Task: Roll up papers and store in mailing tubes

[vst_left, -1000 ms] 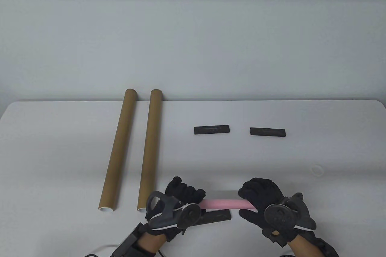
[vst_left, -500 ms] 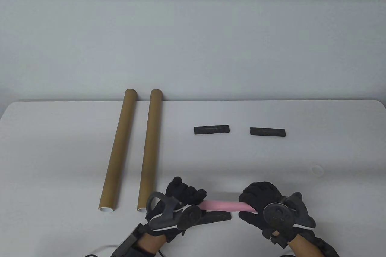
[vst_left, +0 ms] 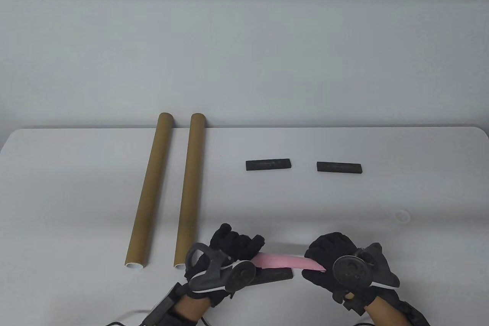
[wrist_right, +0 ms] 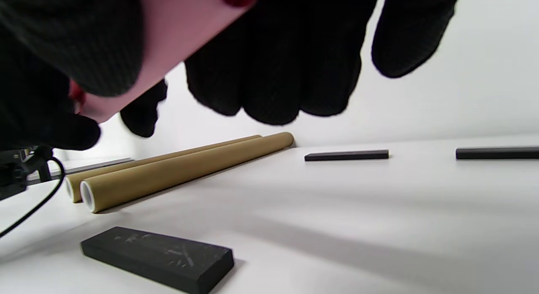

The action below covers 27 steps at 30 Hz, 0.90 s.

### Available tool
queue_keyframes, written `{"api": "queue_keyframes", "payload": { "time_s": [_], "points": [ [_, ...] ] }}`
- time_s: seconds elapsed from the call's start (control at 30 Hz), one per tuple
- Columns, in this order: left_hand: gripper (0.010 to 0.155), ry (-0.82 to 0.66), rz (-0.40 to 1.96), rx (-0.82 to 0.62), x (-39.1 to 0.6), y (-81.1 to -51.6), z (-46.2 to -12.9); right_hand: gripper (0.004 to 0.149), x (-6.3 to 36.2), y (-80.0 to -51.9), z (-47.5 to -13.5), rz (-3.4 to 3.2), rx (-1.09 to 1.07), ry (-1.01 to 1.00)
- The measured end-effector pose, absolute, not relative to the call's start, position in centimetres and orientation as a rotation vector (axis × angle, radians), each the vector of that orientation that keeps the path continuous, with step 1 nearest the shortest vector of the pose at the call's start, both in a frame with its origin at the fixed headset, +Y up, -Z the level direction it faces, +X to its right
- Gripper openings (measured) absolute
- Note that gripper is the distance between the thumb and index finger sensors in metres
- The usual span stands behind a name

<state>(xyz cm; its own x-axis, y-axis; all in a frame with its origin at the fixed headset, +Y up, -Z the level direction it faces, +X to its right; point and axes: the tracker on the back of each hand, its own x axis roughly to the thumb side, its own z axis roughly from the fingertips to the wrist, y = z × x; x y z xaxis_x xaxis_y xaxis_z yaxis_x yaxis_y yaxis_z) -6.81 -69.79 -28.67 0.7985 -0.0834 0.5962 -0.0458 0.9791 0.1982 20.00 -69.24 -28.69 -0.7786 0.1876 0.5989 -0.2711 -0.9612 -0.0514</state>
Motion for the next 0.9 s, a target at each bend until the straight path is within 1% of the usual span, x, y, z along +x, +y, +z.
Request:
{"api": "queue_keyframes", "payload": {
  "time_s": [0.07,0.13,0.23,0.3,0.37,0.4,0.43,0.47,0.5,0.57,0.6,0.7,0.8,0.9],
  "points": [
    [0.071,-0.656,-0.023,0.236,-6.6,-69.4,-28.4,0.054,20.1,-69.3,-28.8,2.731,0.902,-0.179],
    [0.061,-0.656,-0.033,0.244,-6.5,-69.3,-28.3,0.055,20.2,-69.4,-28.9,2.740,0.908,-0.167],
    [0.057,-0.650,-0.022,0.194,-6.5,-69.6,-28.7,0.058,20.2,-69.1,-28.6,2.733,0.895,-0.237],
    [0.058,-0.644,-0.008,0.159,-6.7,-69.9,-28.8,0.059,20.2,-68.9,-28.3,2.749,0.890,-0.301],
    [0.060,-0.642,-0.019,0.143,-6.7,-70.1,-29.0,0.055,20.0,-68.7,-28.2,2.764,0.911,-0.337],
    [0.066,-0.639,-0.019,0.143,-6.7,-70.0,-28.9,0.053,19.9,-68.6,-28.1,2.775,0.914,-0.343],
    [0.080,-0.639,-0.014,0.180,-6.8,-69.9,-28.7,0.052,19.8,-68.6,-28.1,2.788,0.918,-0.338],
    [0.082,-0.637,-0.025,0.203,-6.7,-69.6,-28.6,0.052,19.9,-68.6,-28.1,2.789,0.919,-0.328],
    [0.079,-0.645,-0.050,0.225,-6.7,-69.4,-28.4,0.052,20.0,-68.6,-28.2,2.772,0.916,-0.306],
    [0.065,-0.643,-0.058,0.241,-6.6,-69.2,-28.4,0.052,20.1,-68.7,-28.4,2.746,0.909,-0.278],
    [0.059,-0.622,-0.055,0.220,-6.6,-69.2,-28.6,0.053,20.2,-68.7,-28.5,2.740,0.910,-0.264],
    [0.054,-0.608,-0.031,0.184,-6.8,-69.5,-28.8,0.054,20.5,-68.6,-28.5,2.703,0.890,-0.272],
    [0.056,-0.585,0.031,0.130,-7.2,-69.8,-29.3,0.061,21.3,-67.8,-28.4,2.526,0.803,-0.321],
    [0.058,-0.547,0.153,0.101,-8.1,-69.6,-29.9,0.075,22.7,-67.3,-28.6,2.276,0.679,-0.334]
  ]
}}
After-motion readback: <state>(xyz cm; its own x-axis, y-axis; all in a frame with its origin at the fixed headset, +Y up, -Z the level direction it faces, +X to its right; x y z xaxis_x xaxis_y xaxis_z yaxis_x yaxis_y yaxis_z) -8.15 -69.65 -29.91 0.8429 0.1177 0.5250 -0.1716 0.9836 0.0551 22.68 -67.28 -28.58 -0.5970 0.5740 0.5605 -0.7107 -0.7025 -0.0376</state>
